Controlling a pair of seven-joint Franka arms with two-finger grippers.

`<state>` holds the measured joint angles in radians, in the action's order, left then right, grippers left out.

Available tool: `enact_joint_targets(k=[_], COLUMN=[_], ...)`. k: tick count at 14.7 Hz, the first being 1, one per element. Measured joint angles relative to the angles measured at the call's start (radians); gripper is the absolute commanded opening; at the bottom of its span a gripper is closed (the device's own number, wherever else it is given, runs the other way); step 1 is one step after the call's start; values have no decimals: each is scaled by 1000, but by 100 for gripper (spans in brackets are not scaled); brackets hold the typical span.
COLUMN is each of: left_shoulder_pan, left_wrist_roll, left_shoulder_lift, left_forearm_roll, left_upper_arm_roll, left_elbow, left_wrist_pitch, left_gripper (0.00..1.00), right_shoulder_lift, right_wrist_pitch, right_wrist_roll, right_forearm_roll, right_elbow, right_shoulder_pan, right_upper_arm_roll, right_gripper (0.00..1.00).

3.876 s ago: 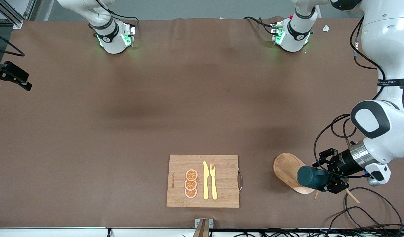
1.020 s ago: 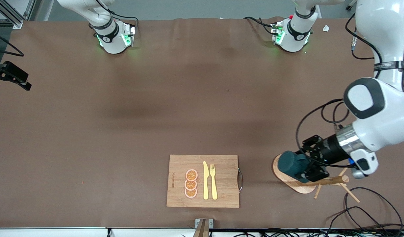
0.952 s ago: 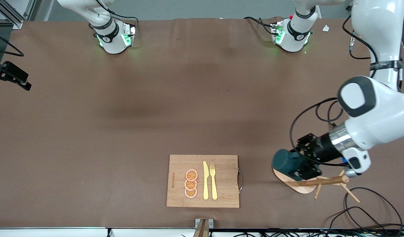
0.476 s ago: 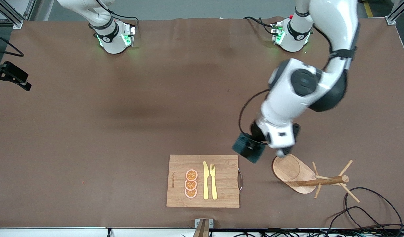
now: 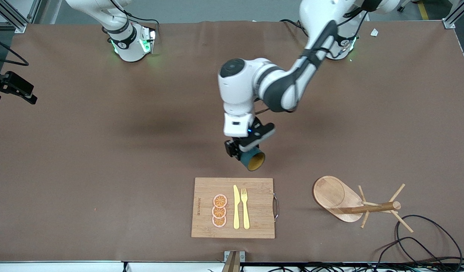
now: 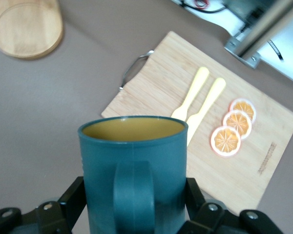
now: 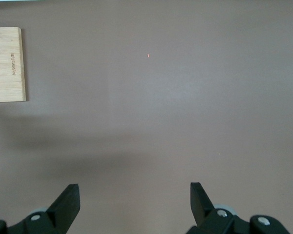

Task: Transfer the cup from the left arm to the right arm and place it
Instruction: 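Carry the teal mug to the table middle with the left gripper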

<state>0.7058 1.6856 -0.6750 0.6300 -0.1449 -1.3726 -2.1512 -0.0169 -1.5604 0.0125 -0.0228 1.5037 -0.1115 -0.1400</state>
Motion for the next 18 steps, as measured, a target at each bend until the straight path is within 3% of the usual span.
enact_joint_targets(k=[9, 15, 18], left_shoulder_pan=[210, 277, 293], left_wrist_roll=[150, 464, 540], left_shoulder_lift=[-198, -299, -315], left_forearm_roll=[565, 764, 811], left_upper_arm_roll=[8, 10, 11], left_elbow=[-5, -5, -5], left_wrist_pitch=[153, 217, 225], left_gripper=[71, 71, 100], right_shoulder_lift=[0, 5, 17], right_wrist_pitch=[-1, 0, 2], right_wrist_roll=[0, 0, -8], right_forearm_roll=[0, 20, 25], right_elbow=[4, 10, 12], right_shoulder_pan=[1, 12, 17], right_upper_arm_roll=[-2, -4, -3], right_gripper=[100, 100, 100])
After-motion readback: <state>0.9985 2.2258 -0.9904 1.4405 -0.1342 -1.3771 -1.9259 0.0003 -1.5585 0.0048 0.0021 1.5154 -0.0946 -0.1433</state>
